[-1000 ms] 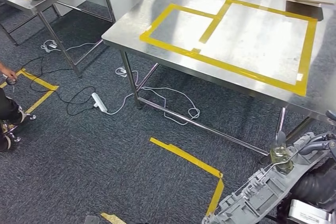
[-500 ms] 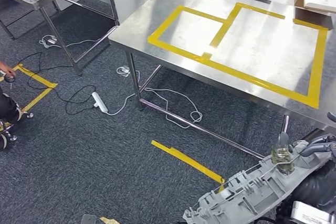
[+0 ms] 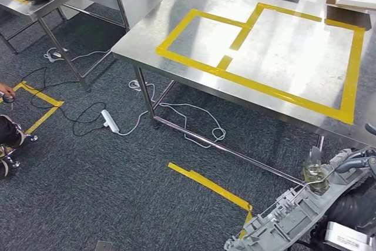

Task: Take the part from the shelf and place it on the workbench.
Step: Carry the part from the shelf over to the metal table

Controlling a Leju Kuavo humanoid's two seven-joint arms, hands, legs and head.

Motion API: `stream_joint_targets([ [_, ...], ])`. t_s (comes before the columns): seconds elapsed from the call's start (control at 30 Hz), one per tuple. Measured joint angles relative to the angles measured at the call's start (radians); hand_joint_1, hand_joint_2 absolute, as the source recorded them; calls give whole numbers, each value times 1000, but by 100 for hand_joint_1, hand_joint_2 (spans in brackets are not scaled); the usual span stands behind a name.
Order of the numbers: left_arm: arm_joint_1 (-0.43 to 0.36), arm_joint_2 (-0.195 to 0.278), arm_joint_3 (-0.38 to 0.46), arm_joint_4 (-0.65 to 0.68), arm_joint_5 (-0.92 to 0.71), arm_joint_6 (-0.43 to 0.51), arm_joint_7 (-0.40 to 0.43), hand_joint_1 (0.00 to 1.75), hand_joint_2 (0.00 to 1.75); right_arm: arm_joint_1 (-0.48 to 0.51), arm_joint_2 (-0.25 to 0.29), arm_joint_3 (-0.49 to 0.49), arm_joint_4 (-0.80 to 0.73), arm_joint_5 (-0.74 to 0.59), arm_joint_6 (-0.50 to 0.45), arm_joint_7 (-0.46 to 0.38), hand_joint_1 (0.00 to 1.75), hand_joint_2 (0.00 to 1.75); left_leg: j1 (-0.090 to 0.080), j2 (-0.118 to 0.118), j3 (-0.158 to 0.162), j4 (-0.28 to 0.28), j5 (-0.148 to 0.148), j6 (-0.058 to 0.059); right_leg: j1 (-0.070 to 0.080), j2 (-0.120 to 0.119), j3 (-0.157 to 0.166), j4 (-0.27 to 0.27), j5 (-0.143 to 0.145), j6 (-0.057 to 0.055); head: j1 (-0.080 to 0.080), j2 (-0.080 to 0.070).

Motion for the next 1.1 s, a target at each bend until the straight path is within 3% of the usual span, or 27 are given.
stream_joint_targets([
  [0.07, 0, 0, 0, 0, 0, 9, 6, 0, 175, 0, 0, 0, 0, 0, 3, 3, 175, 175, 0, -4, 32, -96, 81, 7, 0, 7, 9, 0, -5, 3, 0, 0],
  [0.13, 0, 1, 0, 0, 0, 14, 10, 0, 175, 0, 0, -1, 0, 0, 8, 6, 175, 175, -1, -23, 80, -210, 133, 19, 2, 16, 13, 1, -8, 11, 1, 0],
  [0.2, 1, 2, 0, 0, -1, 16, 11, 0, 175, 0, 0, -1, 0, 0, 11, 8, 175, 175, -4, -34, 97, -253, 135, 26, 2, 23, 9, 0, -7, 22, 1, 0],
  [0.3, 0, 0, 0, 0, -3, 15, 9, 0, 175, 1, 0, -1, -1, -1, 11, 9, 175, 175, -2, -18, 102, -268, 139, 37, -2, 27, -1, 8, -13, 39, 2, 0],
  [0.37, -2, -1, 0, 0, -3, 13, 7, 0, 175, 0, 0, -1, -1, -1, 11, 9, 175, 175, 2, -5, 106, -276, 143, 46, -2, 17, -38, 81, -56, 47, 8, 0],
  [0.43, -2, -2, 0, 0, -3, 11, 6, 0, 175, 1, 0, -1, -1, -2, 12, 9, 175, 175, 0, 7, 107, -276, 142, 50, -3, 9, -102, 214, -115, 53, 12, 0],
  [0.47, -1, -2, 0, 0, -3, 11, 6, 0, 175, 2, 0, -1, 0, -2, 12, 9, 175, 175, 0, 14, 107, -276, 141, 51, -3, 8, -127, 263, -129, 55, 12, 0],
  [0.5, -1, -3, 0, 0, -3, 11, 6, 0, 175, 2, 0, -1, 0, -2, 12, 9, 175, 175, -1, 21, 108, -276, 139, 51, -3, 7, -136, 279, -124, 56, 12, 0],
  [0.53, -2, -3, 0, 0, -3, 11, 6, 0, 175, 2, 0, -1, 0, -2, 12, 9, 175, 175, -1, 27, 111, -276, 138, 50, -3, 4, -123, 252, -100, 56, 12, 0],
  [0.6, -2, -5, 0, 0, -3, 11, 6, 0, 175, 2, 0, -1, 0, -2, 12, 9, 175, 175, -2, 39, 118, -275, 133, 46, -1, -21, -52, 116, -36, 51, 12, 0],
  [0.67, -3, -6, 0, 0, -3, 10, 6, 0, 175, 1, 0, -1, 0, -2, 12, 9, 175, 175, -7, 48, 123, -272, 127, 36, 5, -50, 5, 12, -7, 41, 11, 0],
  [0.7, -3, -6, 0, 0, -3, 10, 6, 0, 175, 1, 0, -1, 0, -2, 12, 9, 175, 175, -10, 54, 124, -271, 126, 32, 8, -56, 14, -4, -8, 35, 11, 0],
  [0.77, -3, -6, 0, 0, -3, 10, 6, 0, 175, 2, 0, -1, -1, -2, 12, 9, 175, 175, -10, 66, 125, -271, 124, 22, 10, -40, 12, -6, -5, 24, 11, 0],
  [0.83, -5, -6, 0, 0, -4, 11, 5, 0, 175, 2, 0, -2, -1, -1, 12, 9, 175, 175, -7, 52, 116, -245, 101, 11, 6, -25, 12, -9, -1, 14, 9, 0],
  [0.9, -4, -6, 0, 0, -3, 11, 5, 0, 175, 1, 0, -2, -1, -1, 12, 9, 175, 175, -3, 23, 71, -142, 41, 2, 2, -10, 13, -11, 1, 6, 5, 0],
  [0.97, -2, -6, 0, 0, -3, 11, 5, 0, 175, 1, 0, -3, -1, -1, 12, 8, 175, 175, -1, 15, 9, -15, -9, -1, 2, 7, 13, -11, 1, 3, 4, 0],
  [1.0, 0, -6, 0, 0, -3, 11, 5, 0, 175, 1, 0, -4, -1, -1, 12, 8, 175, 175, -1, 14, -7, 12, -7, -1, 3, 18, 13, -11, 1, 3, 4, 0],
  [1.03, 0, -6, 0, 0, -3, 11, 5, 0, 175, 2, 0, -4, -1, -1, 12, 8, 175, 175, -1, 13, -5, 1, 15, 1, 3, 28, 14, -11, 1, 3, 4, 0],
  [1.1, 0, -5, 0, 0, -4, 11, 5, 0, 175, 1, 0, -5, -1, -1, 12, 9, 175, 175, -1, -2, 42, -110, 94, 10, 3, 49, 18, -11, 1, 4, 4, 0],
])
